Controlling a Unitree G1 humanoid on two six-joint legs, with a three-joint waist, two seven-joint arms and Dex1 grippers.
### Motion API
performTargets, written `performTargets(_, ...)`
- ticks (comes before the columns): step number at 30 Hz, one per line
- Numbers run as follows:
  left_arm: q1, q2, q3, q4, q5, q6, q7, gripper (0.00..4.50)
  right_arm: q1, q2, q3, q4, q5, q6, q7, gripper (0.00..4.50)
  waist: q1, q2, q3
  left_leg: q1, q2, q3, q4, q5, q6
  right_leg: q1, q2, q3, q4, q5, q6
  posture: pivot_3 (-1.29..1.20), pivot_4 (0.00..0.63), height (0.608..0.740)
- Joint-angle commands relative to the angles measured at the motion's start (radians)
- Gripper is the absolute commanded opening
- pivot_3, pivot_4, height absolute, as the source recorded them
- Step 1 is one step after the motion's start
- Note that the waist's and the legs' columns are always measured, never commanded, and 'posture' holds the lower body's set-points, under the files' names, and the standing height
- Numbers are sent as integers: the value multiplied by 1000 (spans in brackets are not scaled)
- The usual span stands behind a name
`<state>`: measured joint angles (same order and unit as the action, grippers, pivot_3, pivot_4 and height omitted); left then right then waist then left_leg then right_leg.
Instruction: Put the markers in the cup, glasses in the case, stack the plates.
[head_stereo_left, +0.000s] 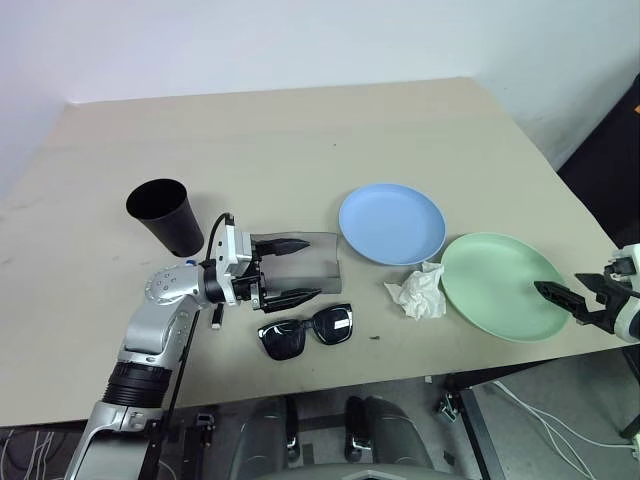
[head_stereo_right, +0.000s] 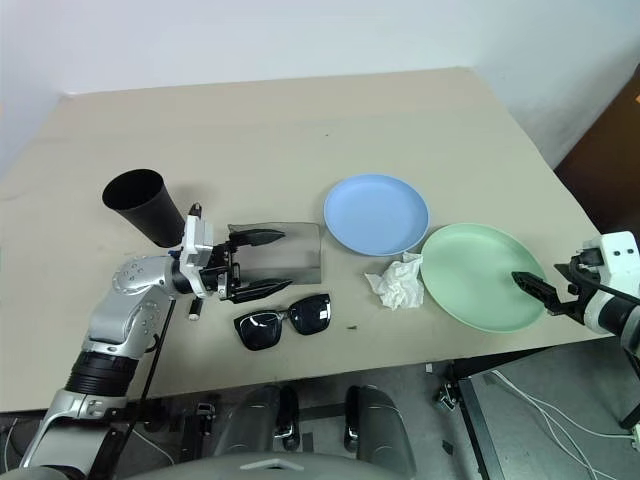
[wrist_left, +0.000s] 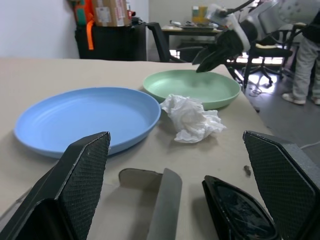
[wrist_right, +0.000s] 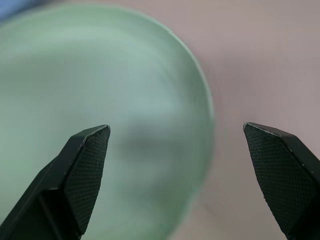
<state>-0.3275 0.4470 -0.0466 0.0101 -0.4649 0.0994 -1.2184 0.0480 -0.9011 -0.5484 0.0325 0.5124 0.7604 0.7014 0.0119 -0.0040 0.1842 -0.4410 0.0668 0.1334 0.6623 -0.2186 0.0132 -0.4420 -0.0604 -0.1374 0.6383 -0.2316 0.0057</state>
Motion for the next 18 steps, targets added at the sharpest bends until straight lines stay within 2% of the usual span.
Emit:
performTargets(1,-14,-2,-1,-10,1,-21,-1,4456,-13,-28,16,33,-25,15,3,4500,0,0,0,0,0,0,0,0,0,0,0,0,0,0,0,0,150,740)
performTargets(4,-15,-5,-1,-1,1,-27,-4,4456,-17,-40,23,40,-18,43,26,4500,1,1,-1,0,0,0,0,0,0,0,0,0,0,0,0,0,150,740)
performTargets(6,-17,-7,-1,9,3,-35,-6,4500,-23,-50,25,40,-16,61,37,4115,1,2,-1,0,0,0,0,0,0,0,0,0,0,0,0,0,150,740)
performTargets(11,-12,-16,-6,21,10,-55,-8,4500,-41,-58,24,60,-25,80,35,2524,1,1,-1,0,0,0,0,0,0,0,0,0,0,0,0,0,150,740)
performTargets(18,-18,-24,-10,53,22,-79,-21,4500,-43,-82,-14,77,-14,94,59,68,1,2,-1,0,0,0,0,0,0,0,0,0,0,0,0,0,150,740)
